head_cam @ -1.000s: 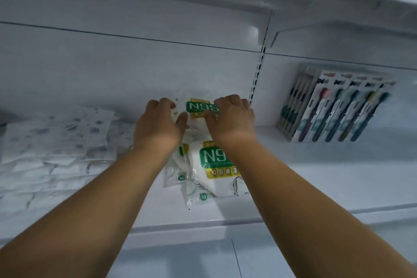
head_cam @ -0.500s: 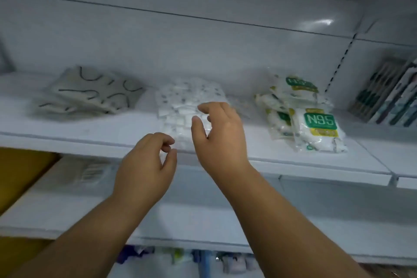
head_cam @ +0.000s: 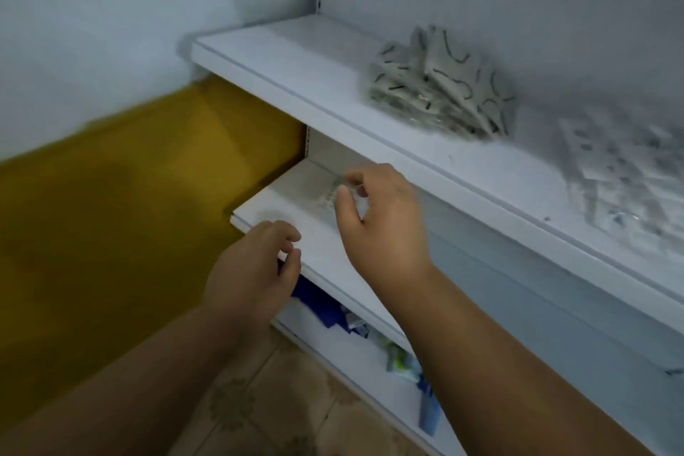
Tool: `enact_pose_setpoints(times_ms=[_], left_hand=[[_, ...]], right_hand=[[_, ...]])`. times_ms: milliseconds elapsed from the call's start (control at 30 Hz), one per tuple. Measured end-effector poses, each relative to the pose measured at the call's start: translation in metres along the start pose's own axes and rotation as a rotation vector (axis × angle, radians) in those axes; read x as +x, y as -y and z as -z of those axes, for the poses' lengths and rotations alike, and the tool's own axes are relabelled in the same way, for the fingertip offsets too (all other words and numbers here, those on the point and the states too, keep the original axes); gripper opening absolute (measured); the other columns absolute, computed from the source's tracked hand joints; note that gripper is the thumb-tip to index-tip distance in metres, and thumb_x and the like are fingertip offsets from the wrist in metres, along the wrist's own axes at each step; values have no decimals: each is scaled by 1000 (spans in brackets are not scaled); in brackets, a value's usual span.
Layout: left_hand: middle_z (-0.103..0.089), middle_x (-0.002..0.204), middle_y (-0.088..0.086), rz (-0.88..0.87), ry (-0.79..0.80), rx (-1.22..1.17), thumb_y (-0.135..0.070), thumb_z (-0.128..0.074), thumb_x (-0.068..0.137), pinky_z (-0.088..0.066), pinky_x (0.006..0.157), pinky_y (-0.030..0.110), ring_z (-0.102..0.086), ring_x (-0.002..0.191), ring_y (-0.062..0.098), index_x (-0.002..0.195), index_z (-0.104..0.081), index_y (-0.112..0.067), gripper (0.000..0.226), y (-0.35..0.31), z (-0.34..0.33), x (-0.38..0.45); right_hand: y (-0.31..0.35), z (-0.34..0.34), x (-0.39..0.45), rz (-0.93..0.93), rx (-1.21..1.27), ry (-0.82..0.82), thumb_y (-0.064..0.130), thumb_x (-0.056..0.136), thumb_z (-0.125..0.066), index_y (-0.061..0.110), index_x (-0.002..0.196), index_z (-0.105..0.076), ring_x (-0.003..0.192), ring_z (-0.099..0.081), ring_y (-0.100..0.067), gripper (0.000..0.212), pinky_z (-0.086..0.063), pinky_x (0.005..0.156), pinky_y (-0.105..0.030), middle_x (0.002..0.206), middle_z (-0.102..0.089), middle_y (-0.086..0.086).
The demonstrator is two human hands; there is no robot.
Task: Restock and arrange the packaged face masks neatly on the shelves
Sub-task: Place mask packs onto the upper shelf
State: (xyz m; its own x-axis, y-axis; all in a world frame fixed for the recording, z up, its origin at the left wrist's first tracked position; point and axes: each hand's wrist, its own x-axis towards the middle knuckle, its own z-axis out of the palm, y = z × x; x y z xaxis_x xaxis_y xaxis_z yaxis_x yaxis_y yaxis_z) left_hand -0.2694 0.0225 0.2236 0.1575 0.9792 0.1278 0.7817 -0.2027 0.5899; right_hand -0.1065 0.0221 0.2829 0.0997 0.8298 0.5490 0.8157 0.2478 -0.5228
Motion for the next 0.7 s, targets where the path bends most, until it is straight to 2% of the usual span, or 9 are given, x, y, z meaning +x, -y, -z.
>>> enact_pose_setpoints(times_ms=[133,300,367,533,633,700], left_hand=[[-63,113,-11,34,79,13,-28,-57,99,-49,78,20,-58,94,6,121,-60,-27,23,64,-7,25],[-63,110,-9,-1,232,-59,-25,-58,99,-56,78,24,-62,88,12,117,-60,-26,19,130,-38,93],[-65,113,-6,-38,264,-76,-25,-59,98,-59,81,29,-64,90,13,120,-59,-25,22,151,-61,124],[-67,118,1,28,303,-131,-25,-58,99,-58,91,33,-65,101,19,119,-61,-19,21,180,-122,163],[-67,117,-2,90,316,-185,-25,-55,99,-56,87,30,-59,98,12,118,-60,-21,20,194,-168,179],[-65,119,-6,129,353,-185,-27,-53,99,-52,86,26,-56,99,9,123,-59,-23,24,199,-198,197]], right_hand=[[-6,-71,14,-58,22,77,21,94,-58,10,106,-69,93,-60,-17,19,-50,82,-33,100,-67,-4],[-30,-159,38,-176,-93,120,19,93,-62,11,106,-71,93,-62,-17,17,-47,81,-26,101,-69,-3],[-48,-193,42,-242,-125,168,19,93,-63,11,107,-70,94,-63,-18,17,-44,79,-25,103,-68,-2],[-109,-251,48,-370,-225,329,25,95,-62,17,116,-69,101,-62,-14,23,-44,83,-22,116,-67,1],[-165,-286,51,-451,-257,406,28,95,-62,19,119,-66,96,-57,-5,25,-41,82,-18,121,-64,4],[-205,-307,53,-505,-252,454,28,94,-64,20,121,-63,99,-56,-5,28,-45,87,-21,126,-60,3]])
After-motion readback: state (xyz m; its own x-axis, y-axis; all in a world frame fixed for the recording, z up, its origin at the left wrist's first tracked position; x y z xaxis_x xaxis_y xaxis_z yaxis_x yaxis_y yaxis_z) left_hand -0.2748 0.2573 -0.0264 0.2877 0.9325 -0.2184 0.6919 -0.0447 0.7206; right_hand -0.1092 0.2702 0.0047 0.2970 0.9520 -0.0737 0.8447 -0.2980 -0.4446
